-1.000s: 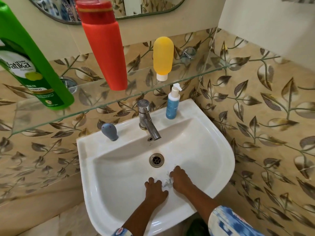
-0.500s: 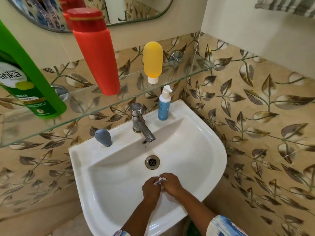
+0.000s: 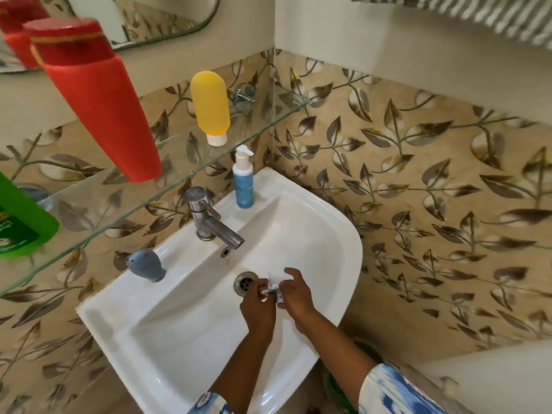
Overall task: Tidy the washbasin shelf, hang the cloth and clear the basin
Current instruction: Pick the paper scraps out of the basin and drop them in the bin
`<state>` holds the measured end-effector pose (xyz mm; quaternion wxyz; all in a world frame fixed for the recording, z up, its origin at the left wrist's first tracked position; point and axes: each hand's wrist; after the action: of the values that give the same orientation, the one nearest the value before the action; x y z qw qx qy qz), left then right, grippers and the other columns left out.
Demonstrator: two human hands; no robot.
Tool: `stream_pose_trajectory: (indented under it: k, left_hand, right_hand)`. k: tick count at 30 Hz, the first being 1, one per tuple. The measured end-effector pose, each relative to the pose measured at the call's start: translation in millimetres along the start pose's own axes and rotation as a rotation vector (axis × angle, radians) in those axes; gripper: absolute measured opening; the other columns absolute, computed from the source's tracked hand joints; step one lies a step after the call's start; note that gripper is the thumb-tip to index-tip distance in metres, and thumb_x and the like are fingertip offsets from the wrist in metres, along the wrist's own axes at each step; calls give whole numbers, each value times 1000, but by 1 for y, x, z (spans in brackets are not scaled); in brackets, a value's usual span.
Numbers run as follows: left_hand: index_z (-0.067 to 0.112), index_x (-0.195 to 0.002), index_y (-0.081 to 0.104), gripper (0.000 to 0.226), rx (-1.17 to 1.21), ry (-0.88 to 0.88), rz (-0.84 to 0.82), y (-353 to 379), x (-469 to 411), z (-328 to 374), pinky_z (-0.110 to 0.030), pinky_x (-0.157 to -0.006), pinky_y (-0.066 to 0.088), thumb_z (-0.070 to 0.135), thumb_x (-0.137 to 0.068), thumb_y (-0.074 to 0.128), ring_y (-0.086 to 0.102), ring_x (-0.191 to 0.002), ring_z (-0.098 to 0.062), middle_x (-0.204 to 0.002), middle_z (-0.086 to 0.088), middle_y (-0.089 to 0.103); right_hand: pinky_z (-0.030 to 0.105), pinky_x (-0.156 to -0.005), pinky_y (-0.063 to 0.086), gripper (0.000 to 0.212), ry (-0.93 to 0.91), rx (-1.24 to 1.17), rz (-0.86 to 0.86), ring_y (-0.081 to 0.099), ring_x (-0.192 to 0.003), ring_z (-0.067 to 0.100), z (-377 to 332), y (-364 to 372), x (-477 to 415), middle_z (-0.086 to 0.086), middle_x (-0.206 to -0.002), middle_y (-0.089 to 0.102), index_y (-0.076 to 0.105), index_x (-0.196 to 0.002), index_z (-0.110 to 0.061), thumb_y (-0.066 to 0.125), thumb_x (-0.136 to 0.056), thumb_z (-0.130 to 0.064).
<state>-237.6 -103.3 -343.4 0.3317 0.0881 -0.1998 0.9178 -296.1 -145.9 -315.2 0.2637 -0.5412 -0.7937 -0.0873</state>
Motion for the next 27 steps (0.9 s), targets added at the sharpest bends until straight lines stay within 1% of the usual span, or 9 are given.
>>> stream_pose_trajectory:
  k: [2, 4, 6, 9, 12, 16, 20, 23, 27]
  left_hand:
    - [13, -95, 64, 24, 52, 75, -33, 5, 8, 8, -17, -67, 43, -7, -81, 61, 61, -83, -21, -88, -1, 64]
    - [16, -90, 63, 24, 70, 138, -78, 14, 19, 17, -5, -61, 44, -6, -80, 63, 62, -80, -17, -84, 0, 67]
    - [15, -92, 65, 21, 64, 180, -142, 27, 32, 26, -4, -64, 44, -2, -80, 64, 64, -82, -16, -87, -1, 70]
    - [18, -97, 66, 23, 6, 281, -234, 48, 55, 40, -15, -73, 46, 2, -82, 63, 65, -86, -14, -95, -1, 72]
    - [25, -98, 66, 21, -23, 429, -343, 74, 84, 48, -10, -76, 45, 9, -86, 62, 64, -84, -4, -95, 8, 70]
    - [20, -110, 67, 32, -73, 498, -498, 117, 128, 48, -17, -85, 49, 1, -84, 61, 63, -94, -5, -103, 4, 70]
    - [11, -115, 65, 35, -134, 502, -604, 157, 157, 34, -29, -91, 52, -3, -83, 60, 63, -99, -13, -109, -6, 70]
    - [8, -112, 66, 34, -183, 504, -638, 186, 169, 10, -22, -85, 51, -6, -82, 59, 60, -92, -11, -108, -7, 66]
    - [6, -108, 67, 28, -278, 422, -671, 219, 178, -41, -27, -86, 52, -5, -83, 59, 58, -90, -14, -106, -7, 61]
  right_hand:
    - [40, -89, 52, 15, -63, -47, 50, 61, -94, 24, -4, -8, 10, 9, -106, 64, 60, -95, -23, 48, -94, -15]
    - [38, -93, 51, 21, -99, -101, 127, 62, -96, 21, -5, -21, 21, 4, -102, 67, 63, -87, -29, 48, -95, -16]
    - [37, -95, 52, 29, -125, -150, 214, 63, -94, 16, -6, -38, 32, -6, -94, 67, 62, -82, -35, 46, -96, -16]
    - [40, -94, 53, 25, -167, -208, 333, 65, -99, 23, -3, -68, 47, 4, -100, 68, 64, -91, -27, 44, -96, -14]
    - [43, -95, 52, 21, -172, -306, 472, 64, -104, 26, 11, -102, 61, 13, -111, 66, 65, -104, -16, 46, -96, -16]
    - [46, -98, 50, 18, -127, -440, 688, 60, -107, 25, 35, -153, 76, 15, -118, 58, 64, -96, -21, 47, -95, -15]
    - [22, -72, 56, 28, -83, -567, 680, 69, -83, 11, 66, -194, 84, 8, -95, 71, 67, -90, -23, 43, -96, -12]
    - [32, -81, 53, 26, -3, -620, 709, 65, -90, 20, 94, -216, 79, 14, -102, 69, 67, -95, -16, 42, -97, -10]
    - [37, -83, 52, 25, 101, -653, 740, 62, -93, 30, 150, -232, 58, 25, -108, 66, 65, -101, -2, 41, -97, -7]
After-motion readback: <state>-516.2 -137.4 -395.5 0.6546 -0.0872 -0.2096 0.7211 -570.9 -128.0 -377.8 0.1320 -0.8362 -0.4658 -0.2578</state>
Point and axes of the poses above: each hand's wrist, its own x-axis away from the middle knuckle, its own y-axis out of the palm, z = x × y
